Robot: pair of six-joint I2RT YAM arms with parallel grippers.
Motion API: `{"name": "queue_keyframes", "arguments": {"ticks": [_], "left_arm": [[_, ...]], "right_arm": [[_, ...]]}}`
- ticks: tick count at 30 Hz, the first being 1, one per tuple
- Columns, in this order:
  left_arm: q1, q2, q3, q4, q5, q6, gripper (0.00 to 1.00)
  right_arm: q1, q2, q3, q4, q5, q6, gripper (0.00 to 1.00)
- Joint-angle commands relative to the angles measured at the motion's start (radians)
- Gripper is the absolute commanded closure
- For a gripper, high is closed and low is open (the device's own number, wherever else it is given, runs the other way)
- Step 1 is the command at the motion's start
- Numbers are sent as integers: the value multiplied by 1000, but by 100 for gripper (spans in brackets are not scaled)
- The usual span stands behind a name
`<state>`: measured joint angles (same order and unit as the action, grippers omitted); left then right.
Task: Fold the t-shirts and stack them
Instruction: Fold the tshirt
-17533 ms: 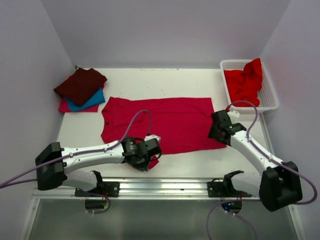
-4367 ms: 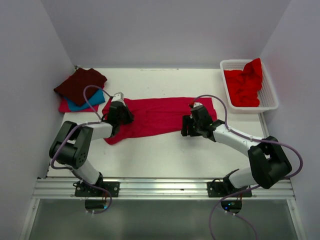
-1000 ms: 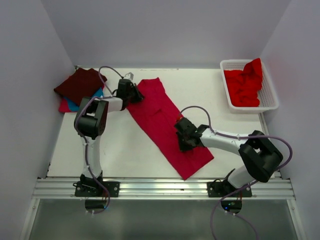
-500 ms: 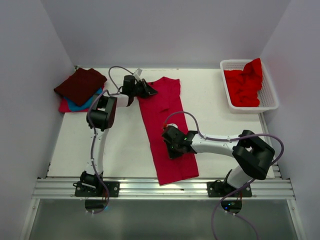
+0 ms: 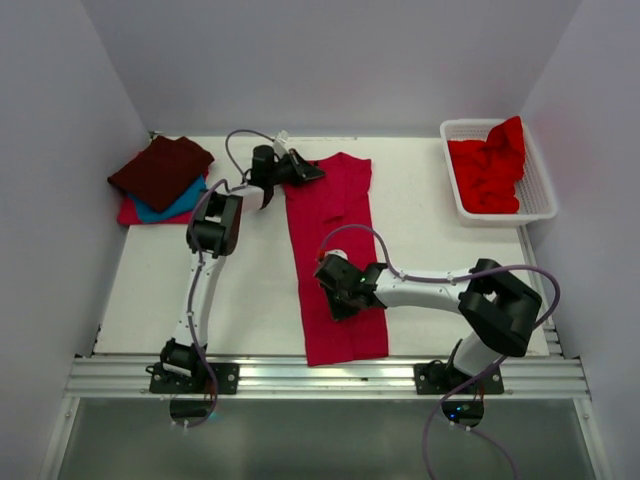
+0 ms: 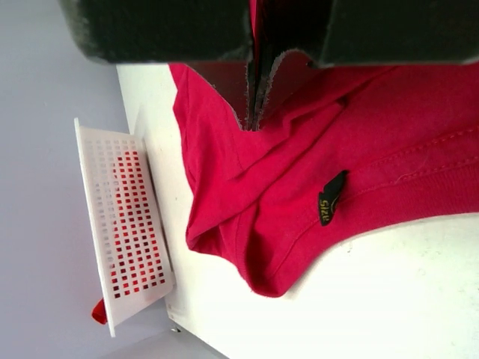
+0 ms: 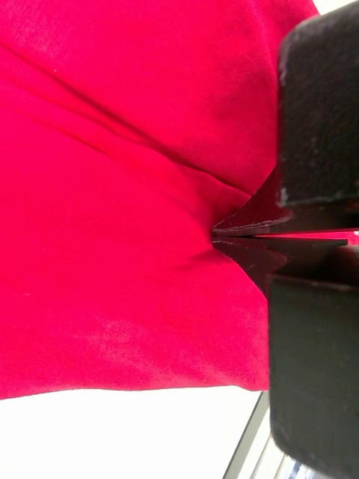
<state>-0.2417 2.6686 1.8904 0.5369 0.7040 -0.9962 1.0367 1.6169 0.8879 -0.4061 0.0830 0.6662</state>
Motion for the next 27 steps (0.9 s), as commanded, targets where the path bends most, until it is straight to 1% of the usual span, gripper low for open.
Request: {"name": "queue_keyframes", "arguments": {"ticks": [1, 2, 4, 5, 6, 7, 8, 9, 10, 11, 12, 13, 14, 15, 16, 17, 18, 19, 20, 21, 22, 23, 24, 25, 26, 27], "left_arm": [[10, -30, 33, 126, 44, -32, 100], [12, -51, 23, 133, 46, -25, 100], [15, -145, -22, 135, 43, 20, 100], [16, -224, -54, 135, 43, 57, 100], [18, -267, -71, 129, 43, 80, 100], [19, -312, -88, 98, 31, 102, 100], [22, -358, -106, 80, 29, 154, 100], [22, -460, -158, 58, 22, 183, 100], [22, -517, -192, 2, -13, 212, 100], [19, -577, -233, -33, -36, 281, 100], [18, -699, -322, -72, -102, 319, 100], [7, -763, -365, -174, -142, 362, 100], [1, -892, -411, -231, -193, 445, 100], [-10, -959, -518, -276, -298, 479, 100], [-39, -1022, -571, -357, -346, 508, 96], [-56, -1138, -671, -406, -400, 542, 85], [-74, -1195, -726, -449, -479, 545, 83], [-120, -1302, -785, -490, -491, 548, 69], [-146, -1350, -897, -512, -497, 547, 56], [-171, -1398, -947, -591, -524, 535, 46], [-213, -1446, -999, -615, -529, 521, 40], [-235, -1537, -1110, -630, -528, 480, 29], [-248, -1585, -1169, -647, -503, 452, 24], [-278, -1630, -1223, -663, -488, 424, 23], [-294, -1711, -1304, -684, -474, 374, 22], [-321, -1752, -1339, -733, -460, 349, 22]], "right_arm": [[14, 9, 29, 9, -5, 1, 100], [16, 2, 29, 24, 3, 0, 100], [16, -11, 28, 39, 18, -5, 100], [17, -31, 26, 52, 35, -11, 100], [19, -43, 25, 61, 40, -16, 100], [20, -60, 22, 73, 44, -28, 100], [19, -78, 13, 107, 44, -34, 100], [20, -124, 6, 125, 47, -42, 100], [20, -147, -3, 147, 50, -53, 100], [20, -170, -12, 177, 58, -57, 100], [20, -217, -12, 188, 70, -63, 100], [20, -236, -3, 190, 83, -79, 100], [22, -255, 9, 176, 102, -82, 99], [20, -273, 26, 152, 125, -88, 90], [20, -273, 67, 72, 205, -86, 63], [20, -269, 97, 15, 254, -85, 54], [20, -247, 127, -50, 306, -76, 47], [19, -236, 175, -162, 399, -48, 28], [20, -224, 190, -213, 449, -30, 21], [19, -212, 203, -259, 484, -10, 16], [20, -210, 201, -322, 530, 34, 6], [20, -219, 186, -335, 534, 53, 4], [22, -236, 165, -335, 531, 85, 2], [20, -289, 110, -321, 520, 104, 1], [20, -319, 80, -313, 505, 122, 1], [20, -350, 22, -304, 491, 160, 1]]}}
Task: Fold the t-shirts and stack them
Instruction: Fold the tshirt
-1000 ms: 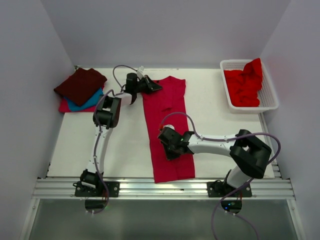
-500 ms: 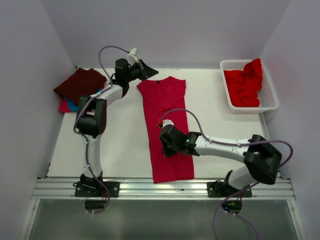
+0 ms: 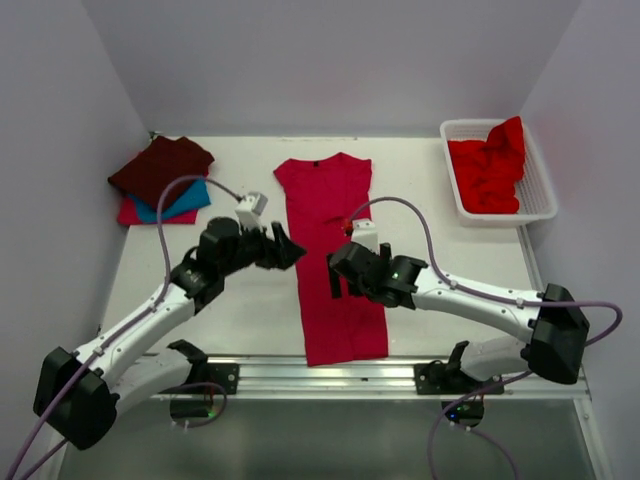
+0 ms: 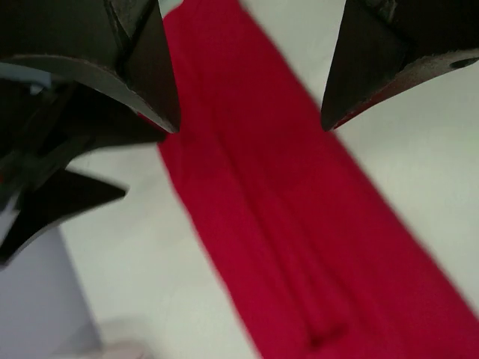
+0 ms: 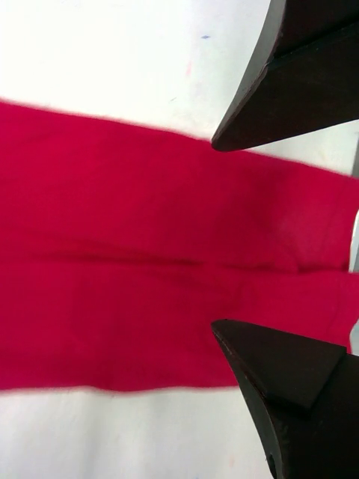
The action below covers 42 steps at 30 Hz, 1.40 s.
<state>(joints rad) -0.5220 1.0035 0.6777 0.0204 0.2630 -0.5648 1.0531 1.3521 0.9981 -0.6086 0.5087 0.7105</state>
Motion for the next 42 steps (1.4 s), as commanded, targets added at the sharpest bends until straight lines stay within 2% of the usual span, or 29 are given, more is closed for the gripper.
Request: {"name": "queue_keyframes", "arguments": {"ticks": [1, 7, 11, 14, 18, 20, 23, 26, 28, 32, 37, 42], "left_arm": [[-58, -167, -153, -249, -21, -131, 21], [-121, -452, -251, -418, 1, -259, 18], [-125, -525, -378, -361, 111, -366, 17], [-141, -546, -467, -291, 182, -441, 17], [-188, -487, -504, -247, 191, -483, 18], [-222, -406, -489, -228, 173, -480, 19], [-318, -269, -484, -127, 148, -523, 20], [-494, -136, -445, -50, 90, -573, 20], [-538, -61, -409, -37, 64, -590, 20], [-596, -25, -411, 13, 19, -630, 22], [-612, -16, -441, 26, -10, -693, 29], [-648, -34, -397, -146, -132, -731, 36]], "right_arm": [[4, -158, -119, -89, 54, 133, 1], [5, -405, -303, -73, -25, 234, 1], [4, -556, -400, -45, -117, 293, 2], [2, -605, -473, -11, -191, 354, 4], [4, -616, -541, -12, -228, 441, 7], [2, -593, -541, -26, -228, 451, 8], [4, -551, -532, -39, -223, 460, 12], [4, -535, -536, -39, -223, 478, 18], [4, -545, -543, -43, -226, 488, 19], [2, -584, -566, -62, -226, 514, 24], [2, -633, -599, -83, -240, 549, 29], [4, -654, -602, -89, -266, 564, 34]]}}
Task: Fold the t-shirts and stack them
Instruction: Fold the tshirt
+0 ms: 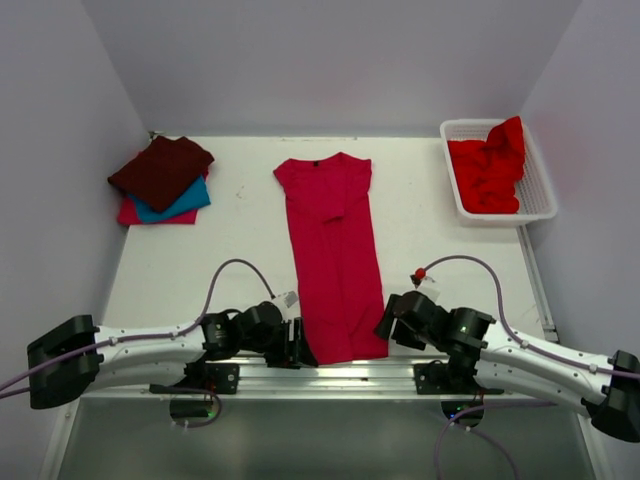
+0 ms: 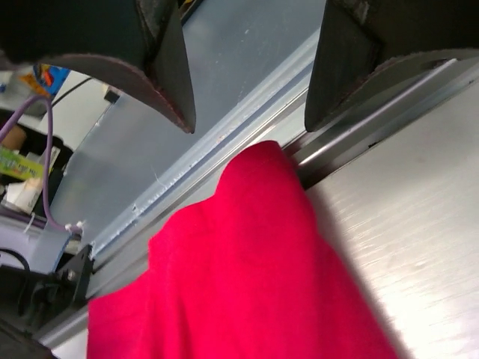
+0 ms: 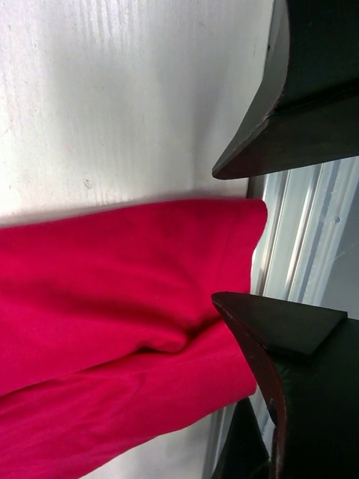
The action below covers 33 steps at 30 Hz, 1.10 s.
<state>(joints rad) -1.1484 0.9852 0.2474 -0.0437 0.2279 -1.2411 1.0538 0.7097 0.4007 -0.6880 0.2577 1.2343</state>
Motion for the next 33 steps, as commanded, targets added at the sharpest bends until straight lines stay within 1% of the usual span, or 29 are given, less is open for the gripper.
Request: {"name": "queue_keyframes", "arguments": {"ticks": [1, 3, 4, 6, 8, 9, 10, 13, 16, 18, 23, 26, 29, 33], "left_arm": [[-27, -22, 38, -102, -114, -64, 37], [-43, -36, 64, -178, -180, -86, 41], [-50, -40, 72, -223, -223, -92, 42], [-63, -42, 75, -229, -251, -101, 43], [-68, -30, 63, -200, -263, -106, 44], [-68, -4, 49, -187, -263, -116, 45], [-71, 13, 41, -133, -257, -119, 45], [-86, 85, 27, -43, -257, -136, 46], [-122, 150, 30, 4, -274, -156, 47], [-129, 176, 26, 21, -277, -170, 48], [-145, 179, 23, 27, -295, -190, 50], [-149, 167, 26, 5, -302, -190, 52], [-154, 141, 42, -59, -324, -190, 54], [-166, 86, 53, -210, -375, -219, 55]], "right_arm": [[3, -12, -5, -10, -24, 39, 35], [3, -10, -3, -7, -26, 37, 36], [3, -9, -2, -4, -29, 37, 37], [3, -6, -5, 4, -35, 33, 37], [3, -1, -7, 16, -40, 34, 39], [3, 0, -8, 21, -41, 33, 40], [3, 5, -8, 27, -46, 30, 41], [2, 10, -13, 31, -54, 31, 42], [3, 1, -11, 28, -54, 34, 45], [3, -1, -5, 15, -51, 33, 45], [3, -7, 0, -2, -51, 39, 45], [2, -6, -2, -4, -57, 39, 46], [2, 0, 0, -5, -63, 39, 46], [3, 5, 3, -2, -63, 37, 47]]}}
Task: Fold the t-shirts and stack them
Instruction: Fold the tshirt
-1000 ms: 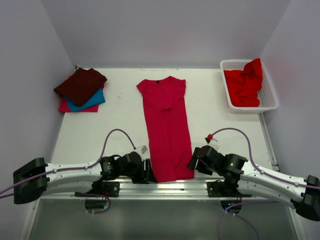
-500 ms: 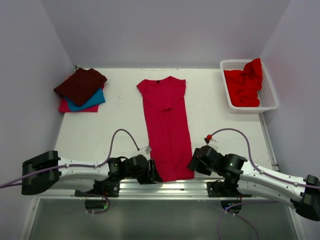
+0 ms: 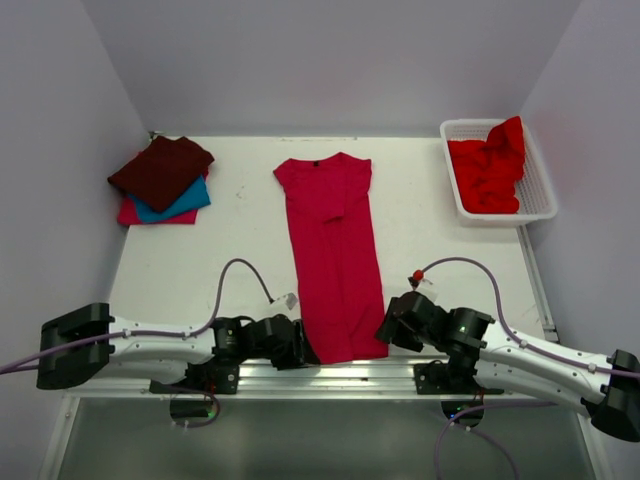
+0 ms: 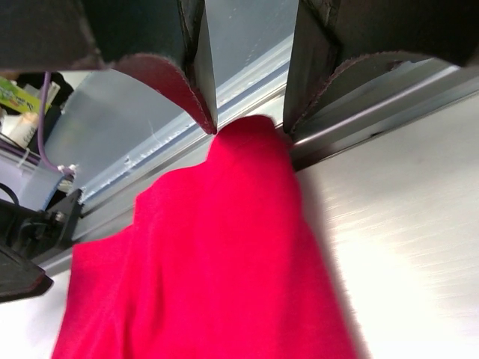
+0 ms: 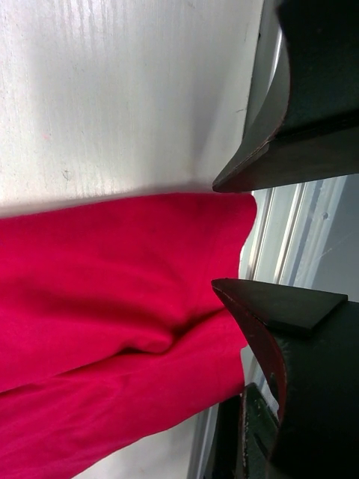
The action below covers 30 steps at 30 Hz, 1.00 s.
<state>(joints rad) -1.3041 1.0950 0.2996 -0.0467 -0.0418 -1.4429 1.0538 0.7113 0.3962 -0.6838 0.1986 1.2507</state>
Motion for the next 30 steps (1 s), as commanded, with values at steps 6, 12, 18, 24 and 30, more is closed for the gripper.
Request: {"name": "queue_keyframes", "arguments": {"ticks": [6, 12, 18, 24, 30], "left_arm": [[-14, -72, -17, -275, -155, -54, 52], [-14, 17, -36, -177, -141, -53, 53], [-17, 45, -57, -145, -165, -68, 54], [-18, 39, -70, -143, -178, -71, 70], [-18, 20, -82, -145, -191, -74, 100]], "right_arm": [[2, 13, 6, 4, -7, 16, 47], [2, 24, 4, 15, -10, 16, 47], [3, 8, 1, 1, -7, 19, 48], [2, -3, -13, 0, -14, 29, 53], [3, 5, -14, -8, -33, 32, 56]]}}
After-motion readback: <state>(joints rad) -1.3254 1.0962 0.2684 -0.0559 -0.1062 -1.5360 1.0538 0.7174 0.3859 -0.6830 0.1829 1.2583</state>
